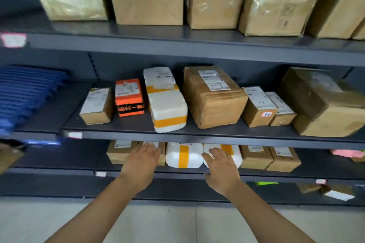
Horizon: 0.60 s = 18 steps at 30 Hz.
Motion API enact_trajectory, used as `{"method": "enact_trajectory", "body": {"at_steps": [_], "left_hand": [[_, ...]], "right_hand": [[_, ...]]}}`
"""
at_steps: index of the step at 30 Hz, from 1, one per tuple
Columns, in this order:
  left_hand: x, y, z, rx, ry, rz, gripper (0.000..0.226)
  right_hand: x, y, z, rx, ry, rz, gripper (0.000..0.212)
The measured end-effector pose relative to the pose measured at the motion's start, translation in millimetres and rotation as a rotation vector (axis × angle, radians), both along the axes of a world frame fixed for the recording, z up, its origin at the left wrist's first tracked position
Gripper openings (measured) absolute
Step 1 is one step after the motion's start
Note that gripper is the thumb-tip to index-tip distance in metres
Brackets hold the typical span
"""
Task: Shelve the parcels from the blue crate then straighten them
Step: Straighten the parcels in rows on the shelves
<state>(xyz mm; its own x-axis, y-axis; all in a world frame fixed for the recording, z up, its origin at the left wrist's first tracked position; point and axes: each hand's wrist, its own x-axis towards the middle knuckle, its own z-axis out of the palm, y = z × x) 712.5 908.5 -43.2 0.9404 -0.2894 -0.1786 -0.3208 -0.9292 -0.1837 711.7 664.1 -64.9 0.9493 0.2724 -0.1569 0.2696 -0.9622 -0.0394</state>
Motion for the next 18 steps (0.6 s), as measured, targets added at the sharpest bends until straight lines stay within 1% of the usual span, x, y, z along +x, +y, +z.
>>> {"method": "enact_trajectory", "body": {"at_steps": [4,7,10,14,18], "left_hand": [[-13.1,58.1,49.3,0.000,-0.021,0.045,0.074],[-11.9,97.0,82.5,0.009,-0.076,0.074,0.069],[-3.7,128.7,103.4,-0.037,-0.152,0.125,0.064],[19.5,154.4,116.6,-0.076,-0.140,0.185,0.059],[53.1,169.9,108.0,-0.056,-0.077,0.250,0.057]], "right_hand": [[-8.2,56.7,52.4,0.009,-0.032,0.038,0.061],[-5.1,97.1,85.3,0.034,-0.073,0.054,0.061],[7.6,130.7,109.9,0.043,-0.116,0.080,0.058],[34.7,167.2,126.1,0.035,-0.126,0.125,0.061],[72.7,193.9,124.0,0.046,-0.145,0.188,0.059]]}}
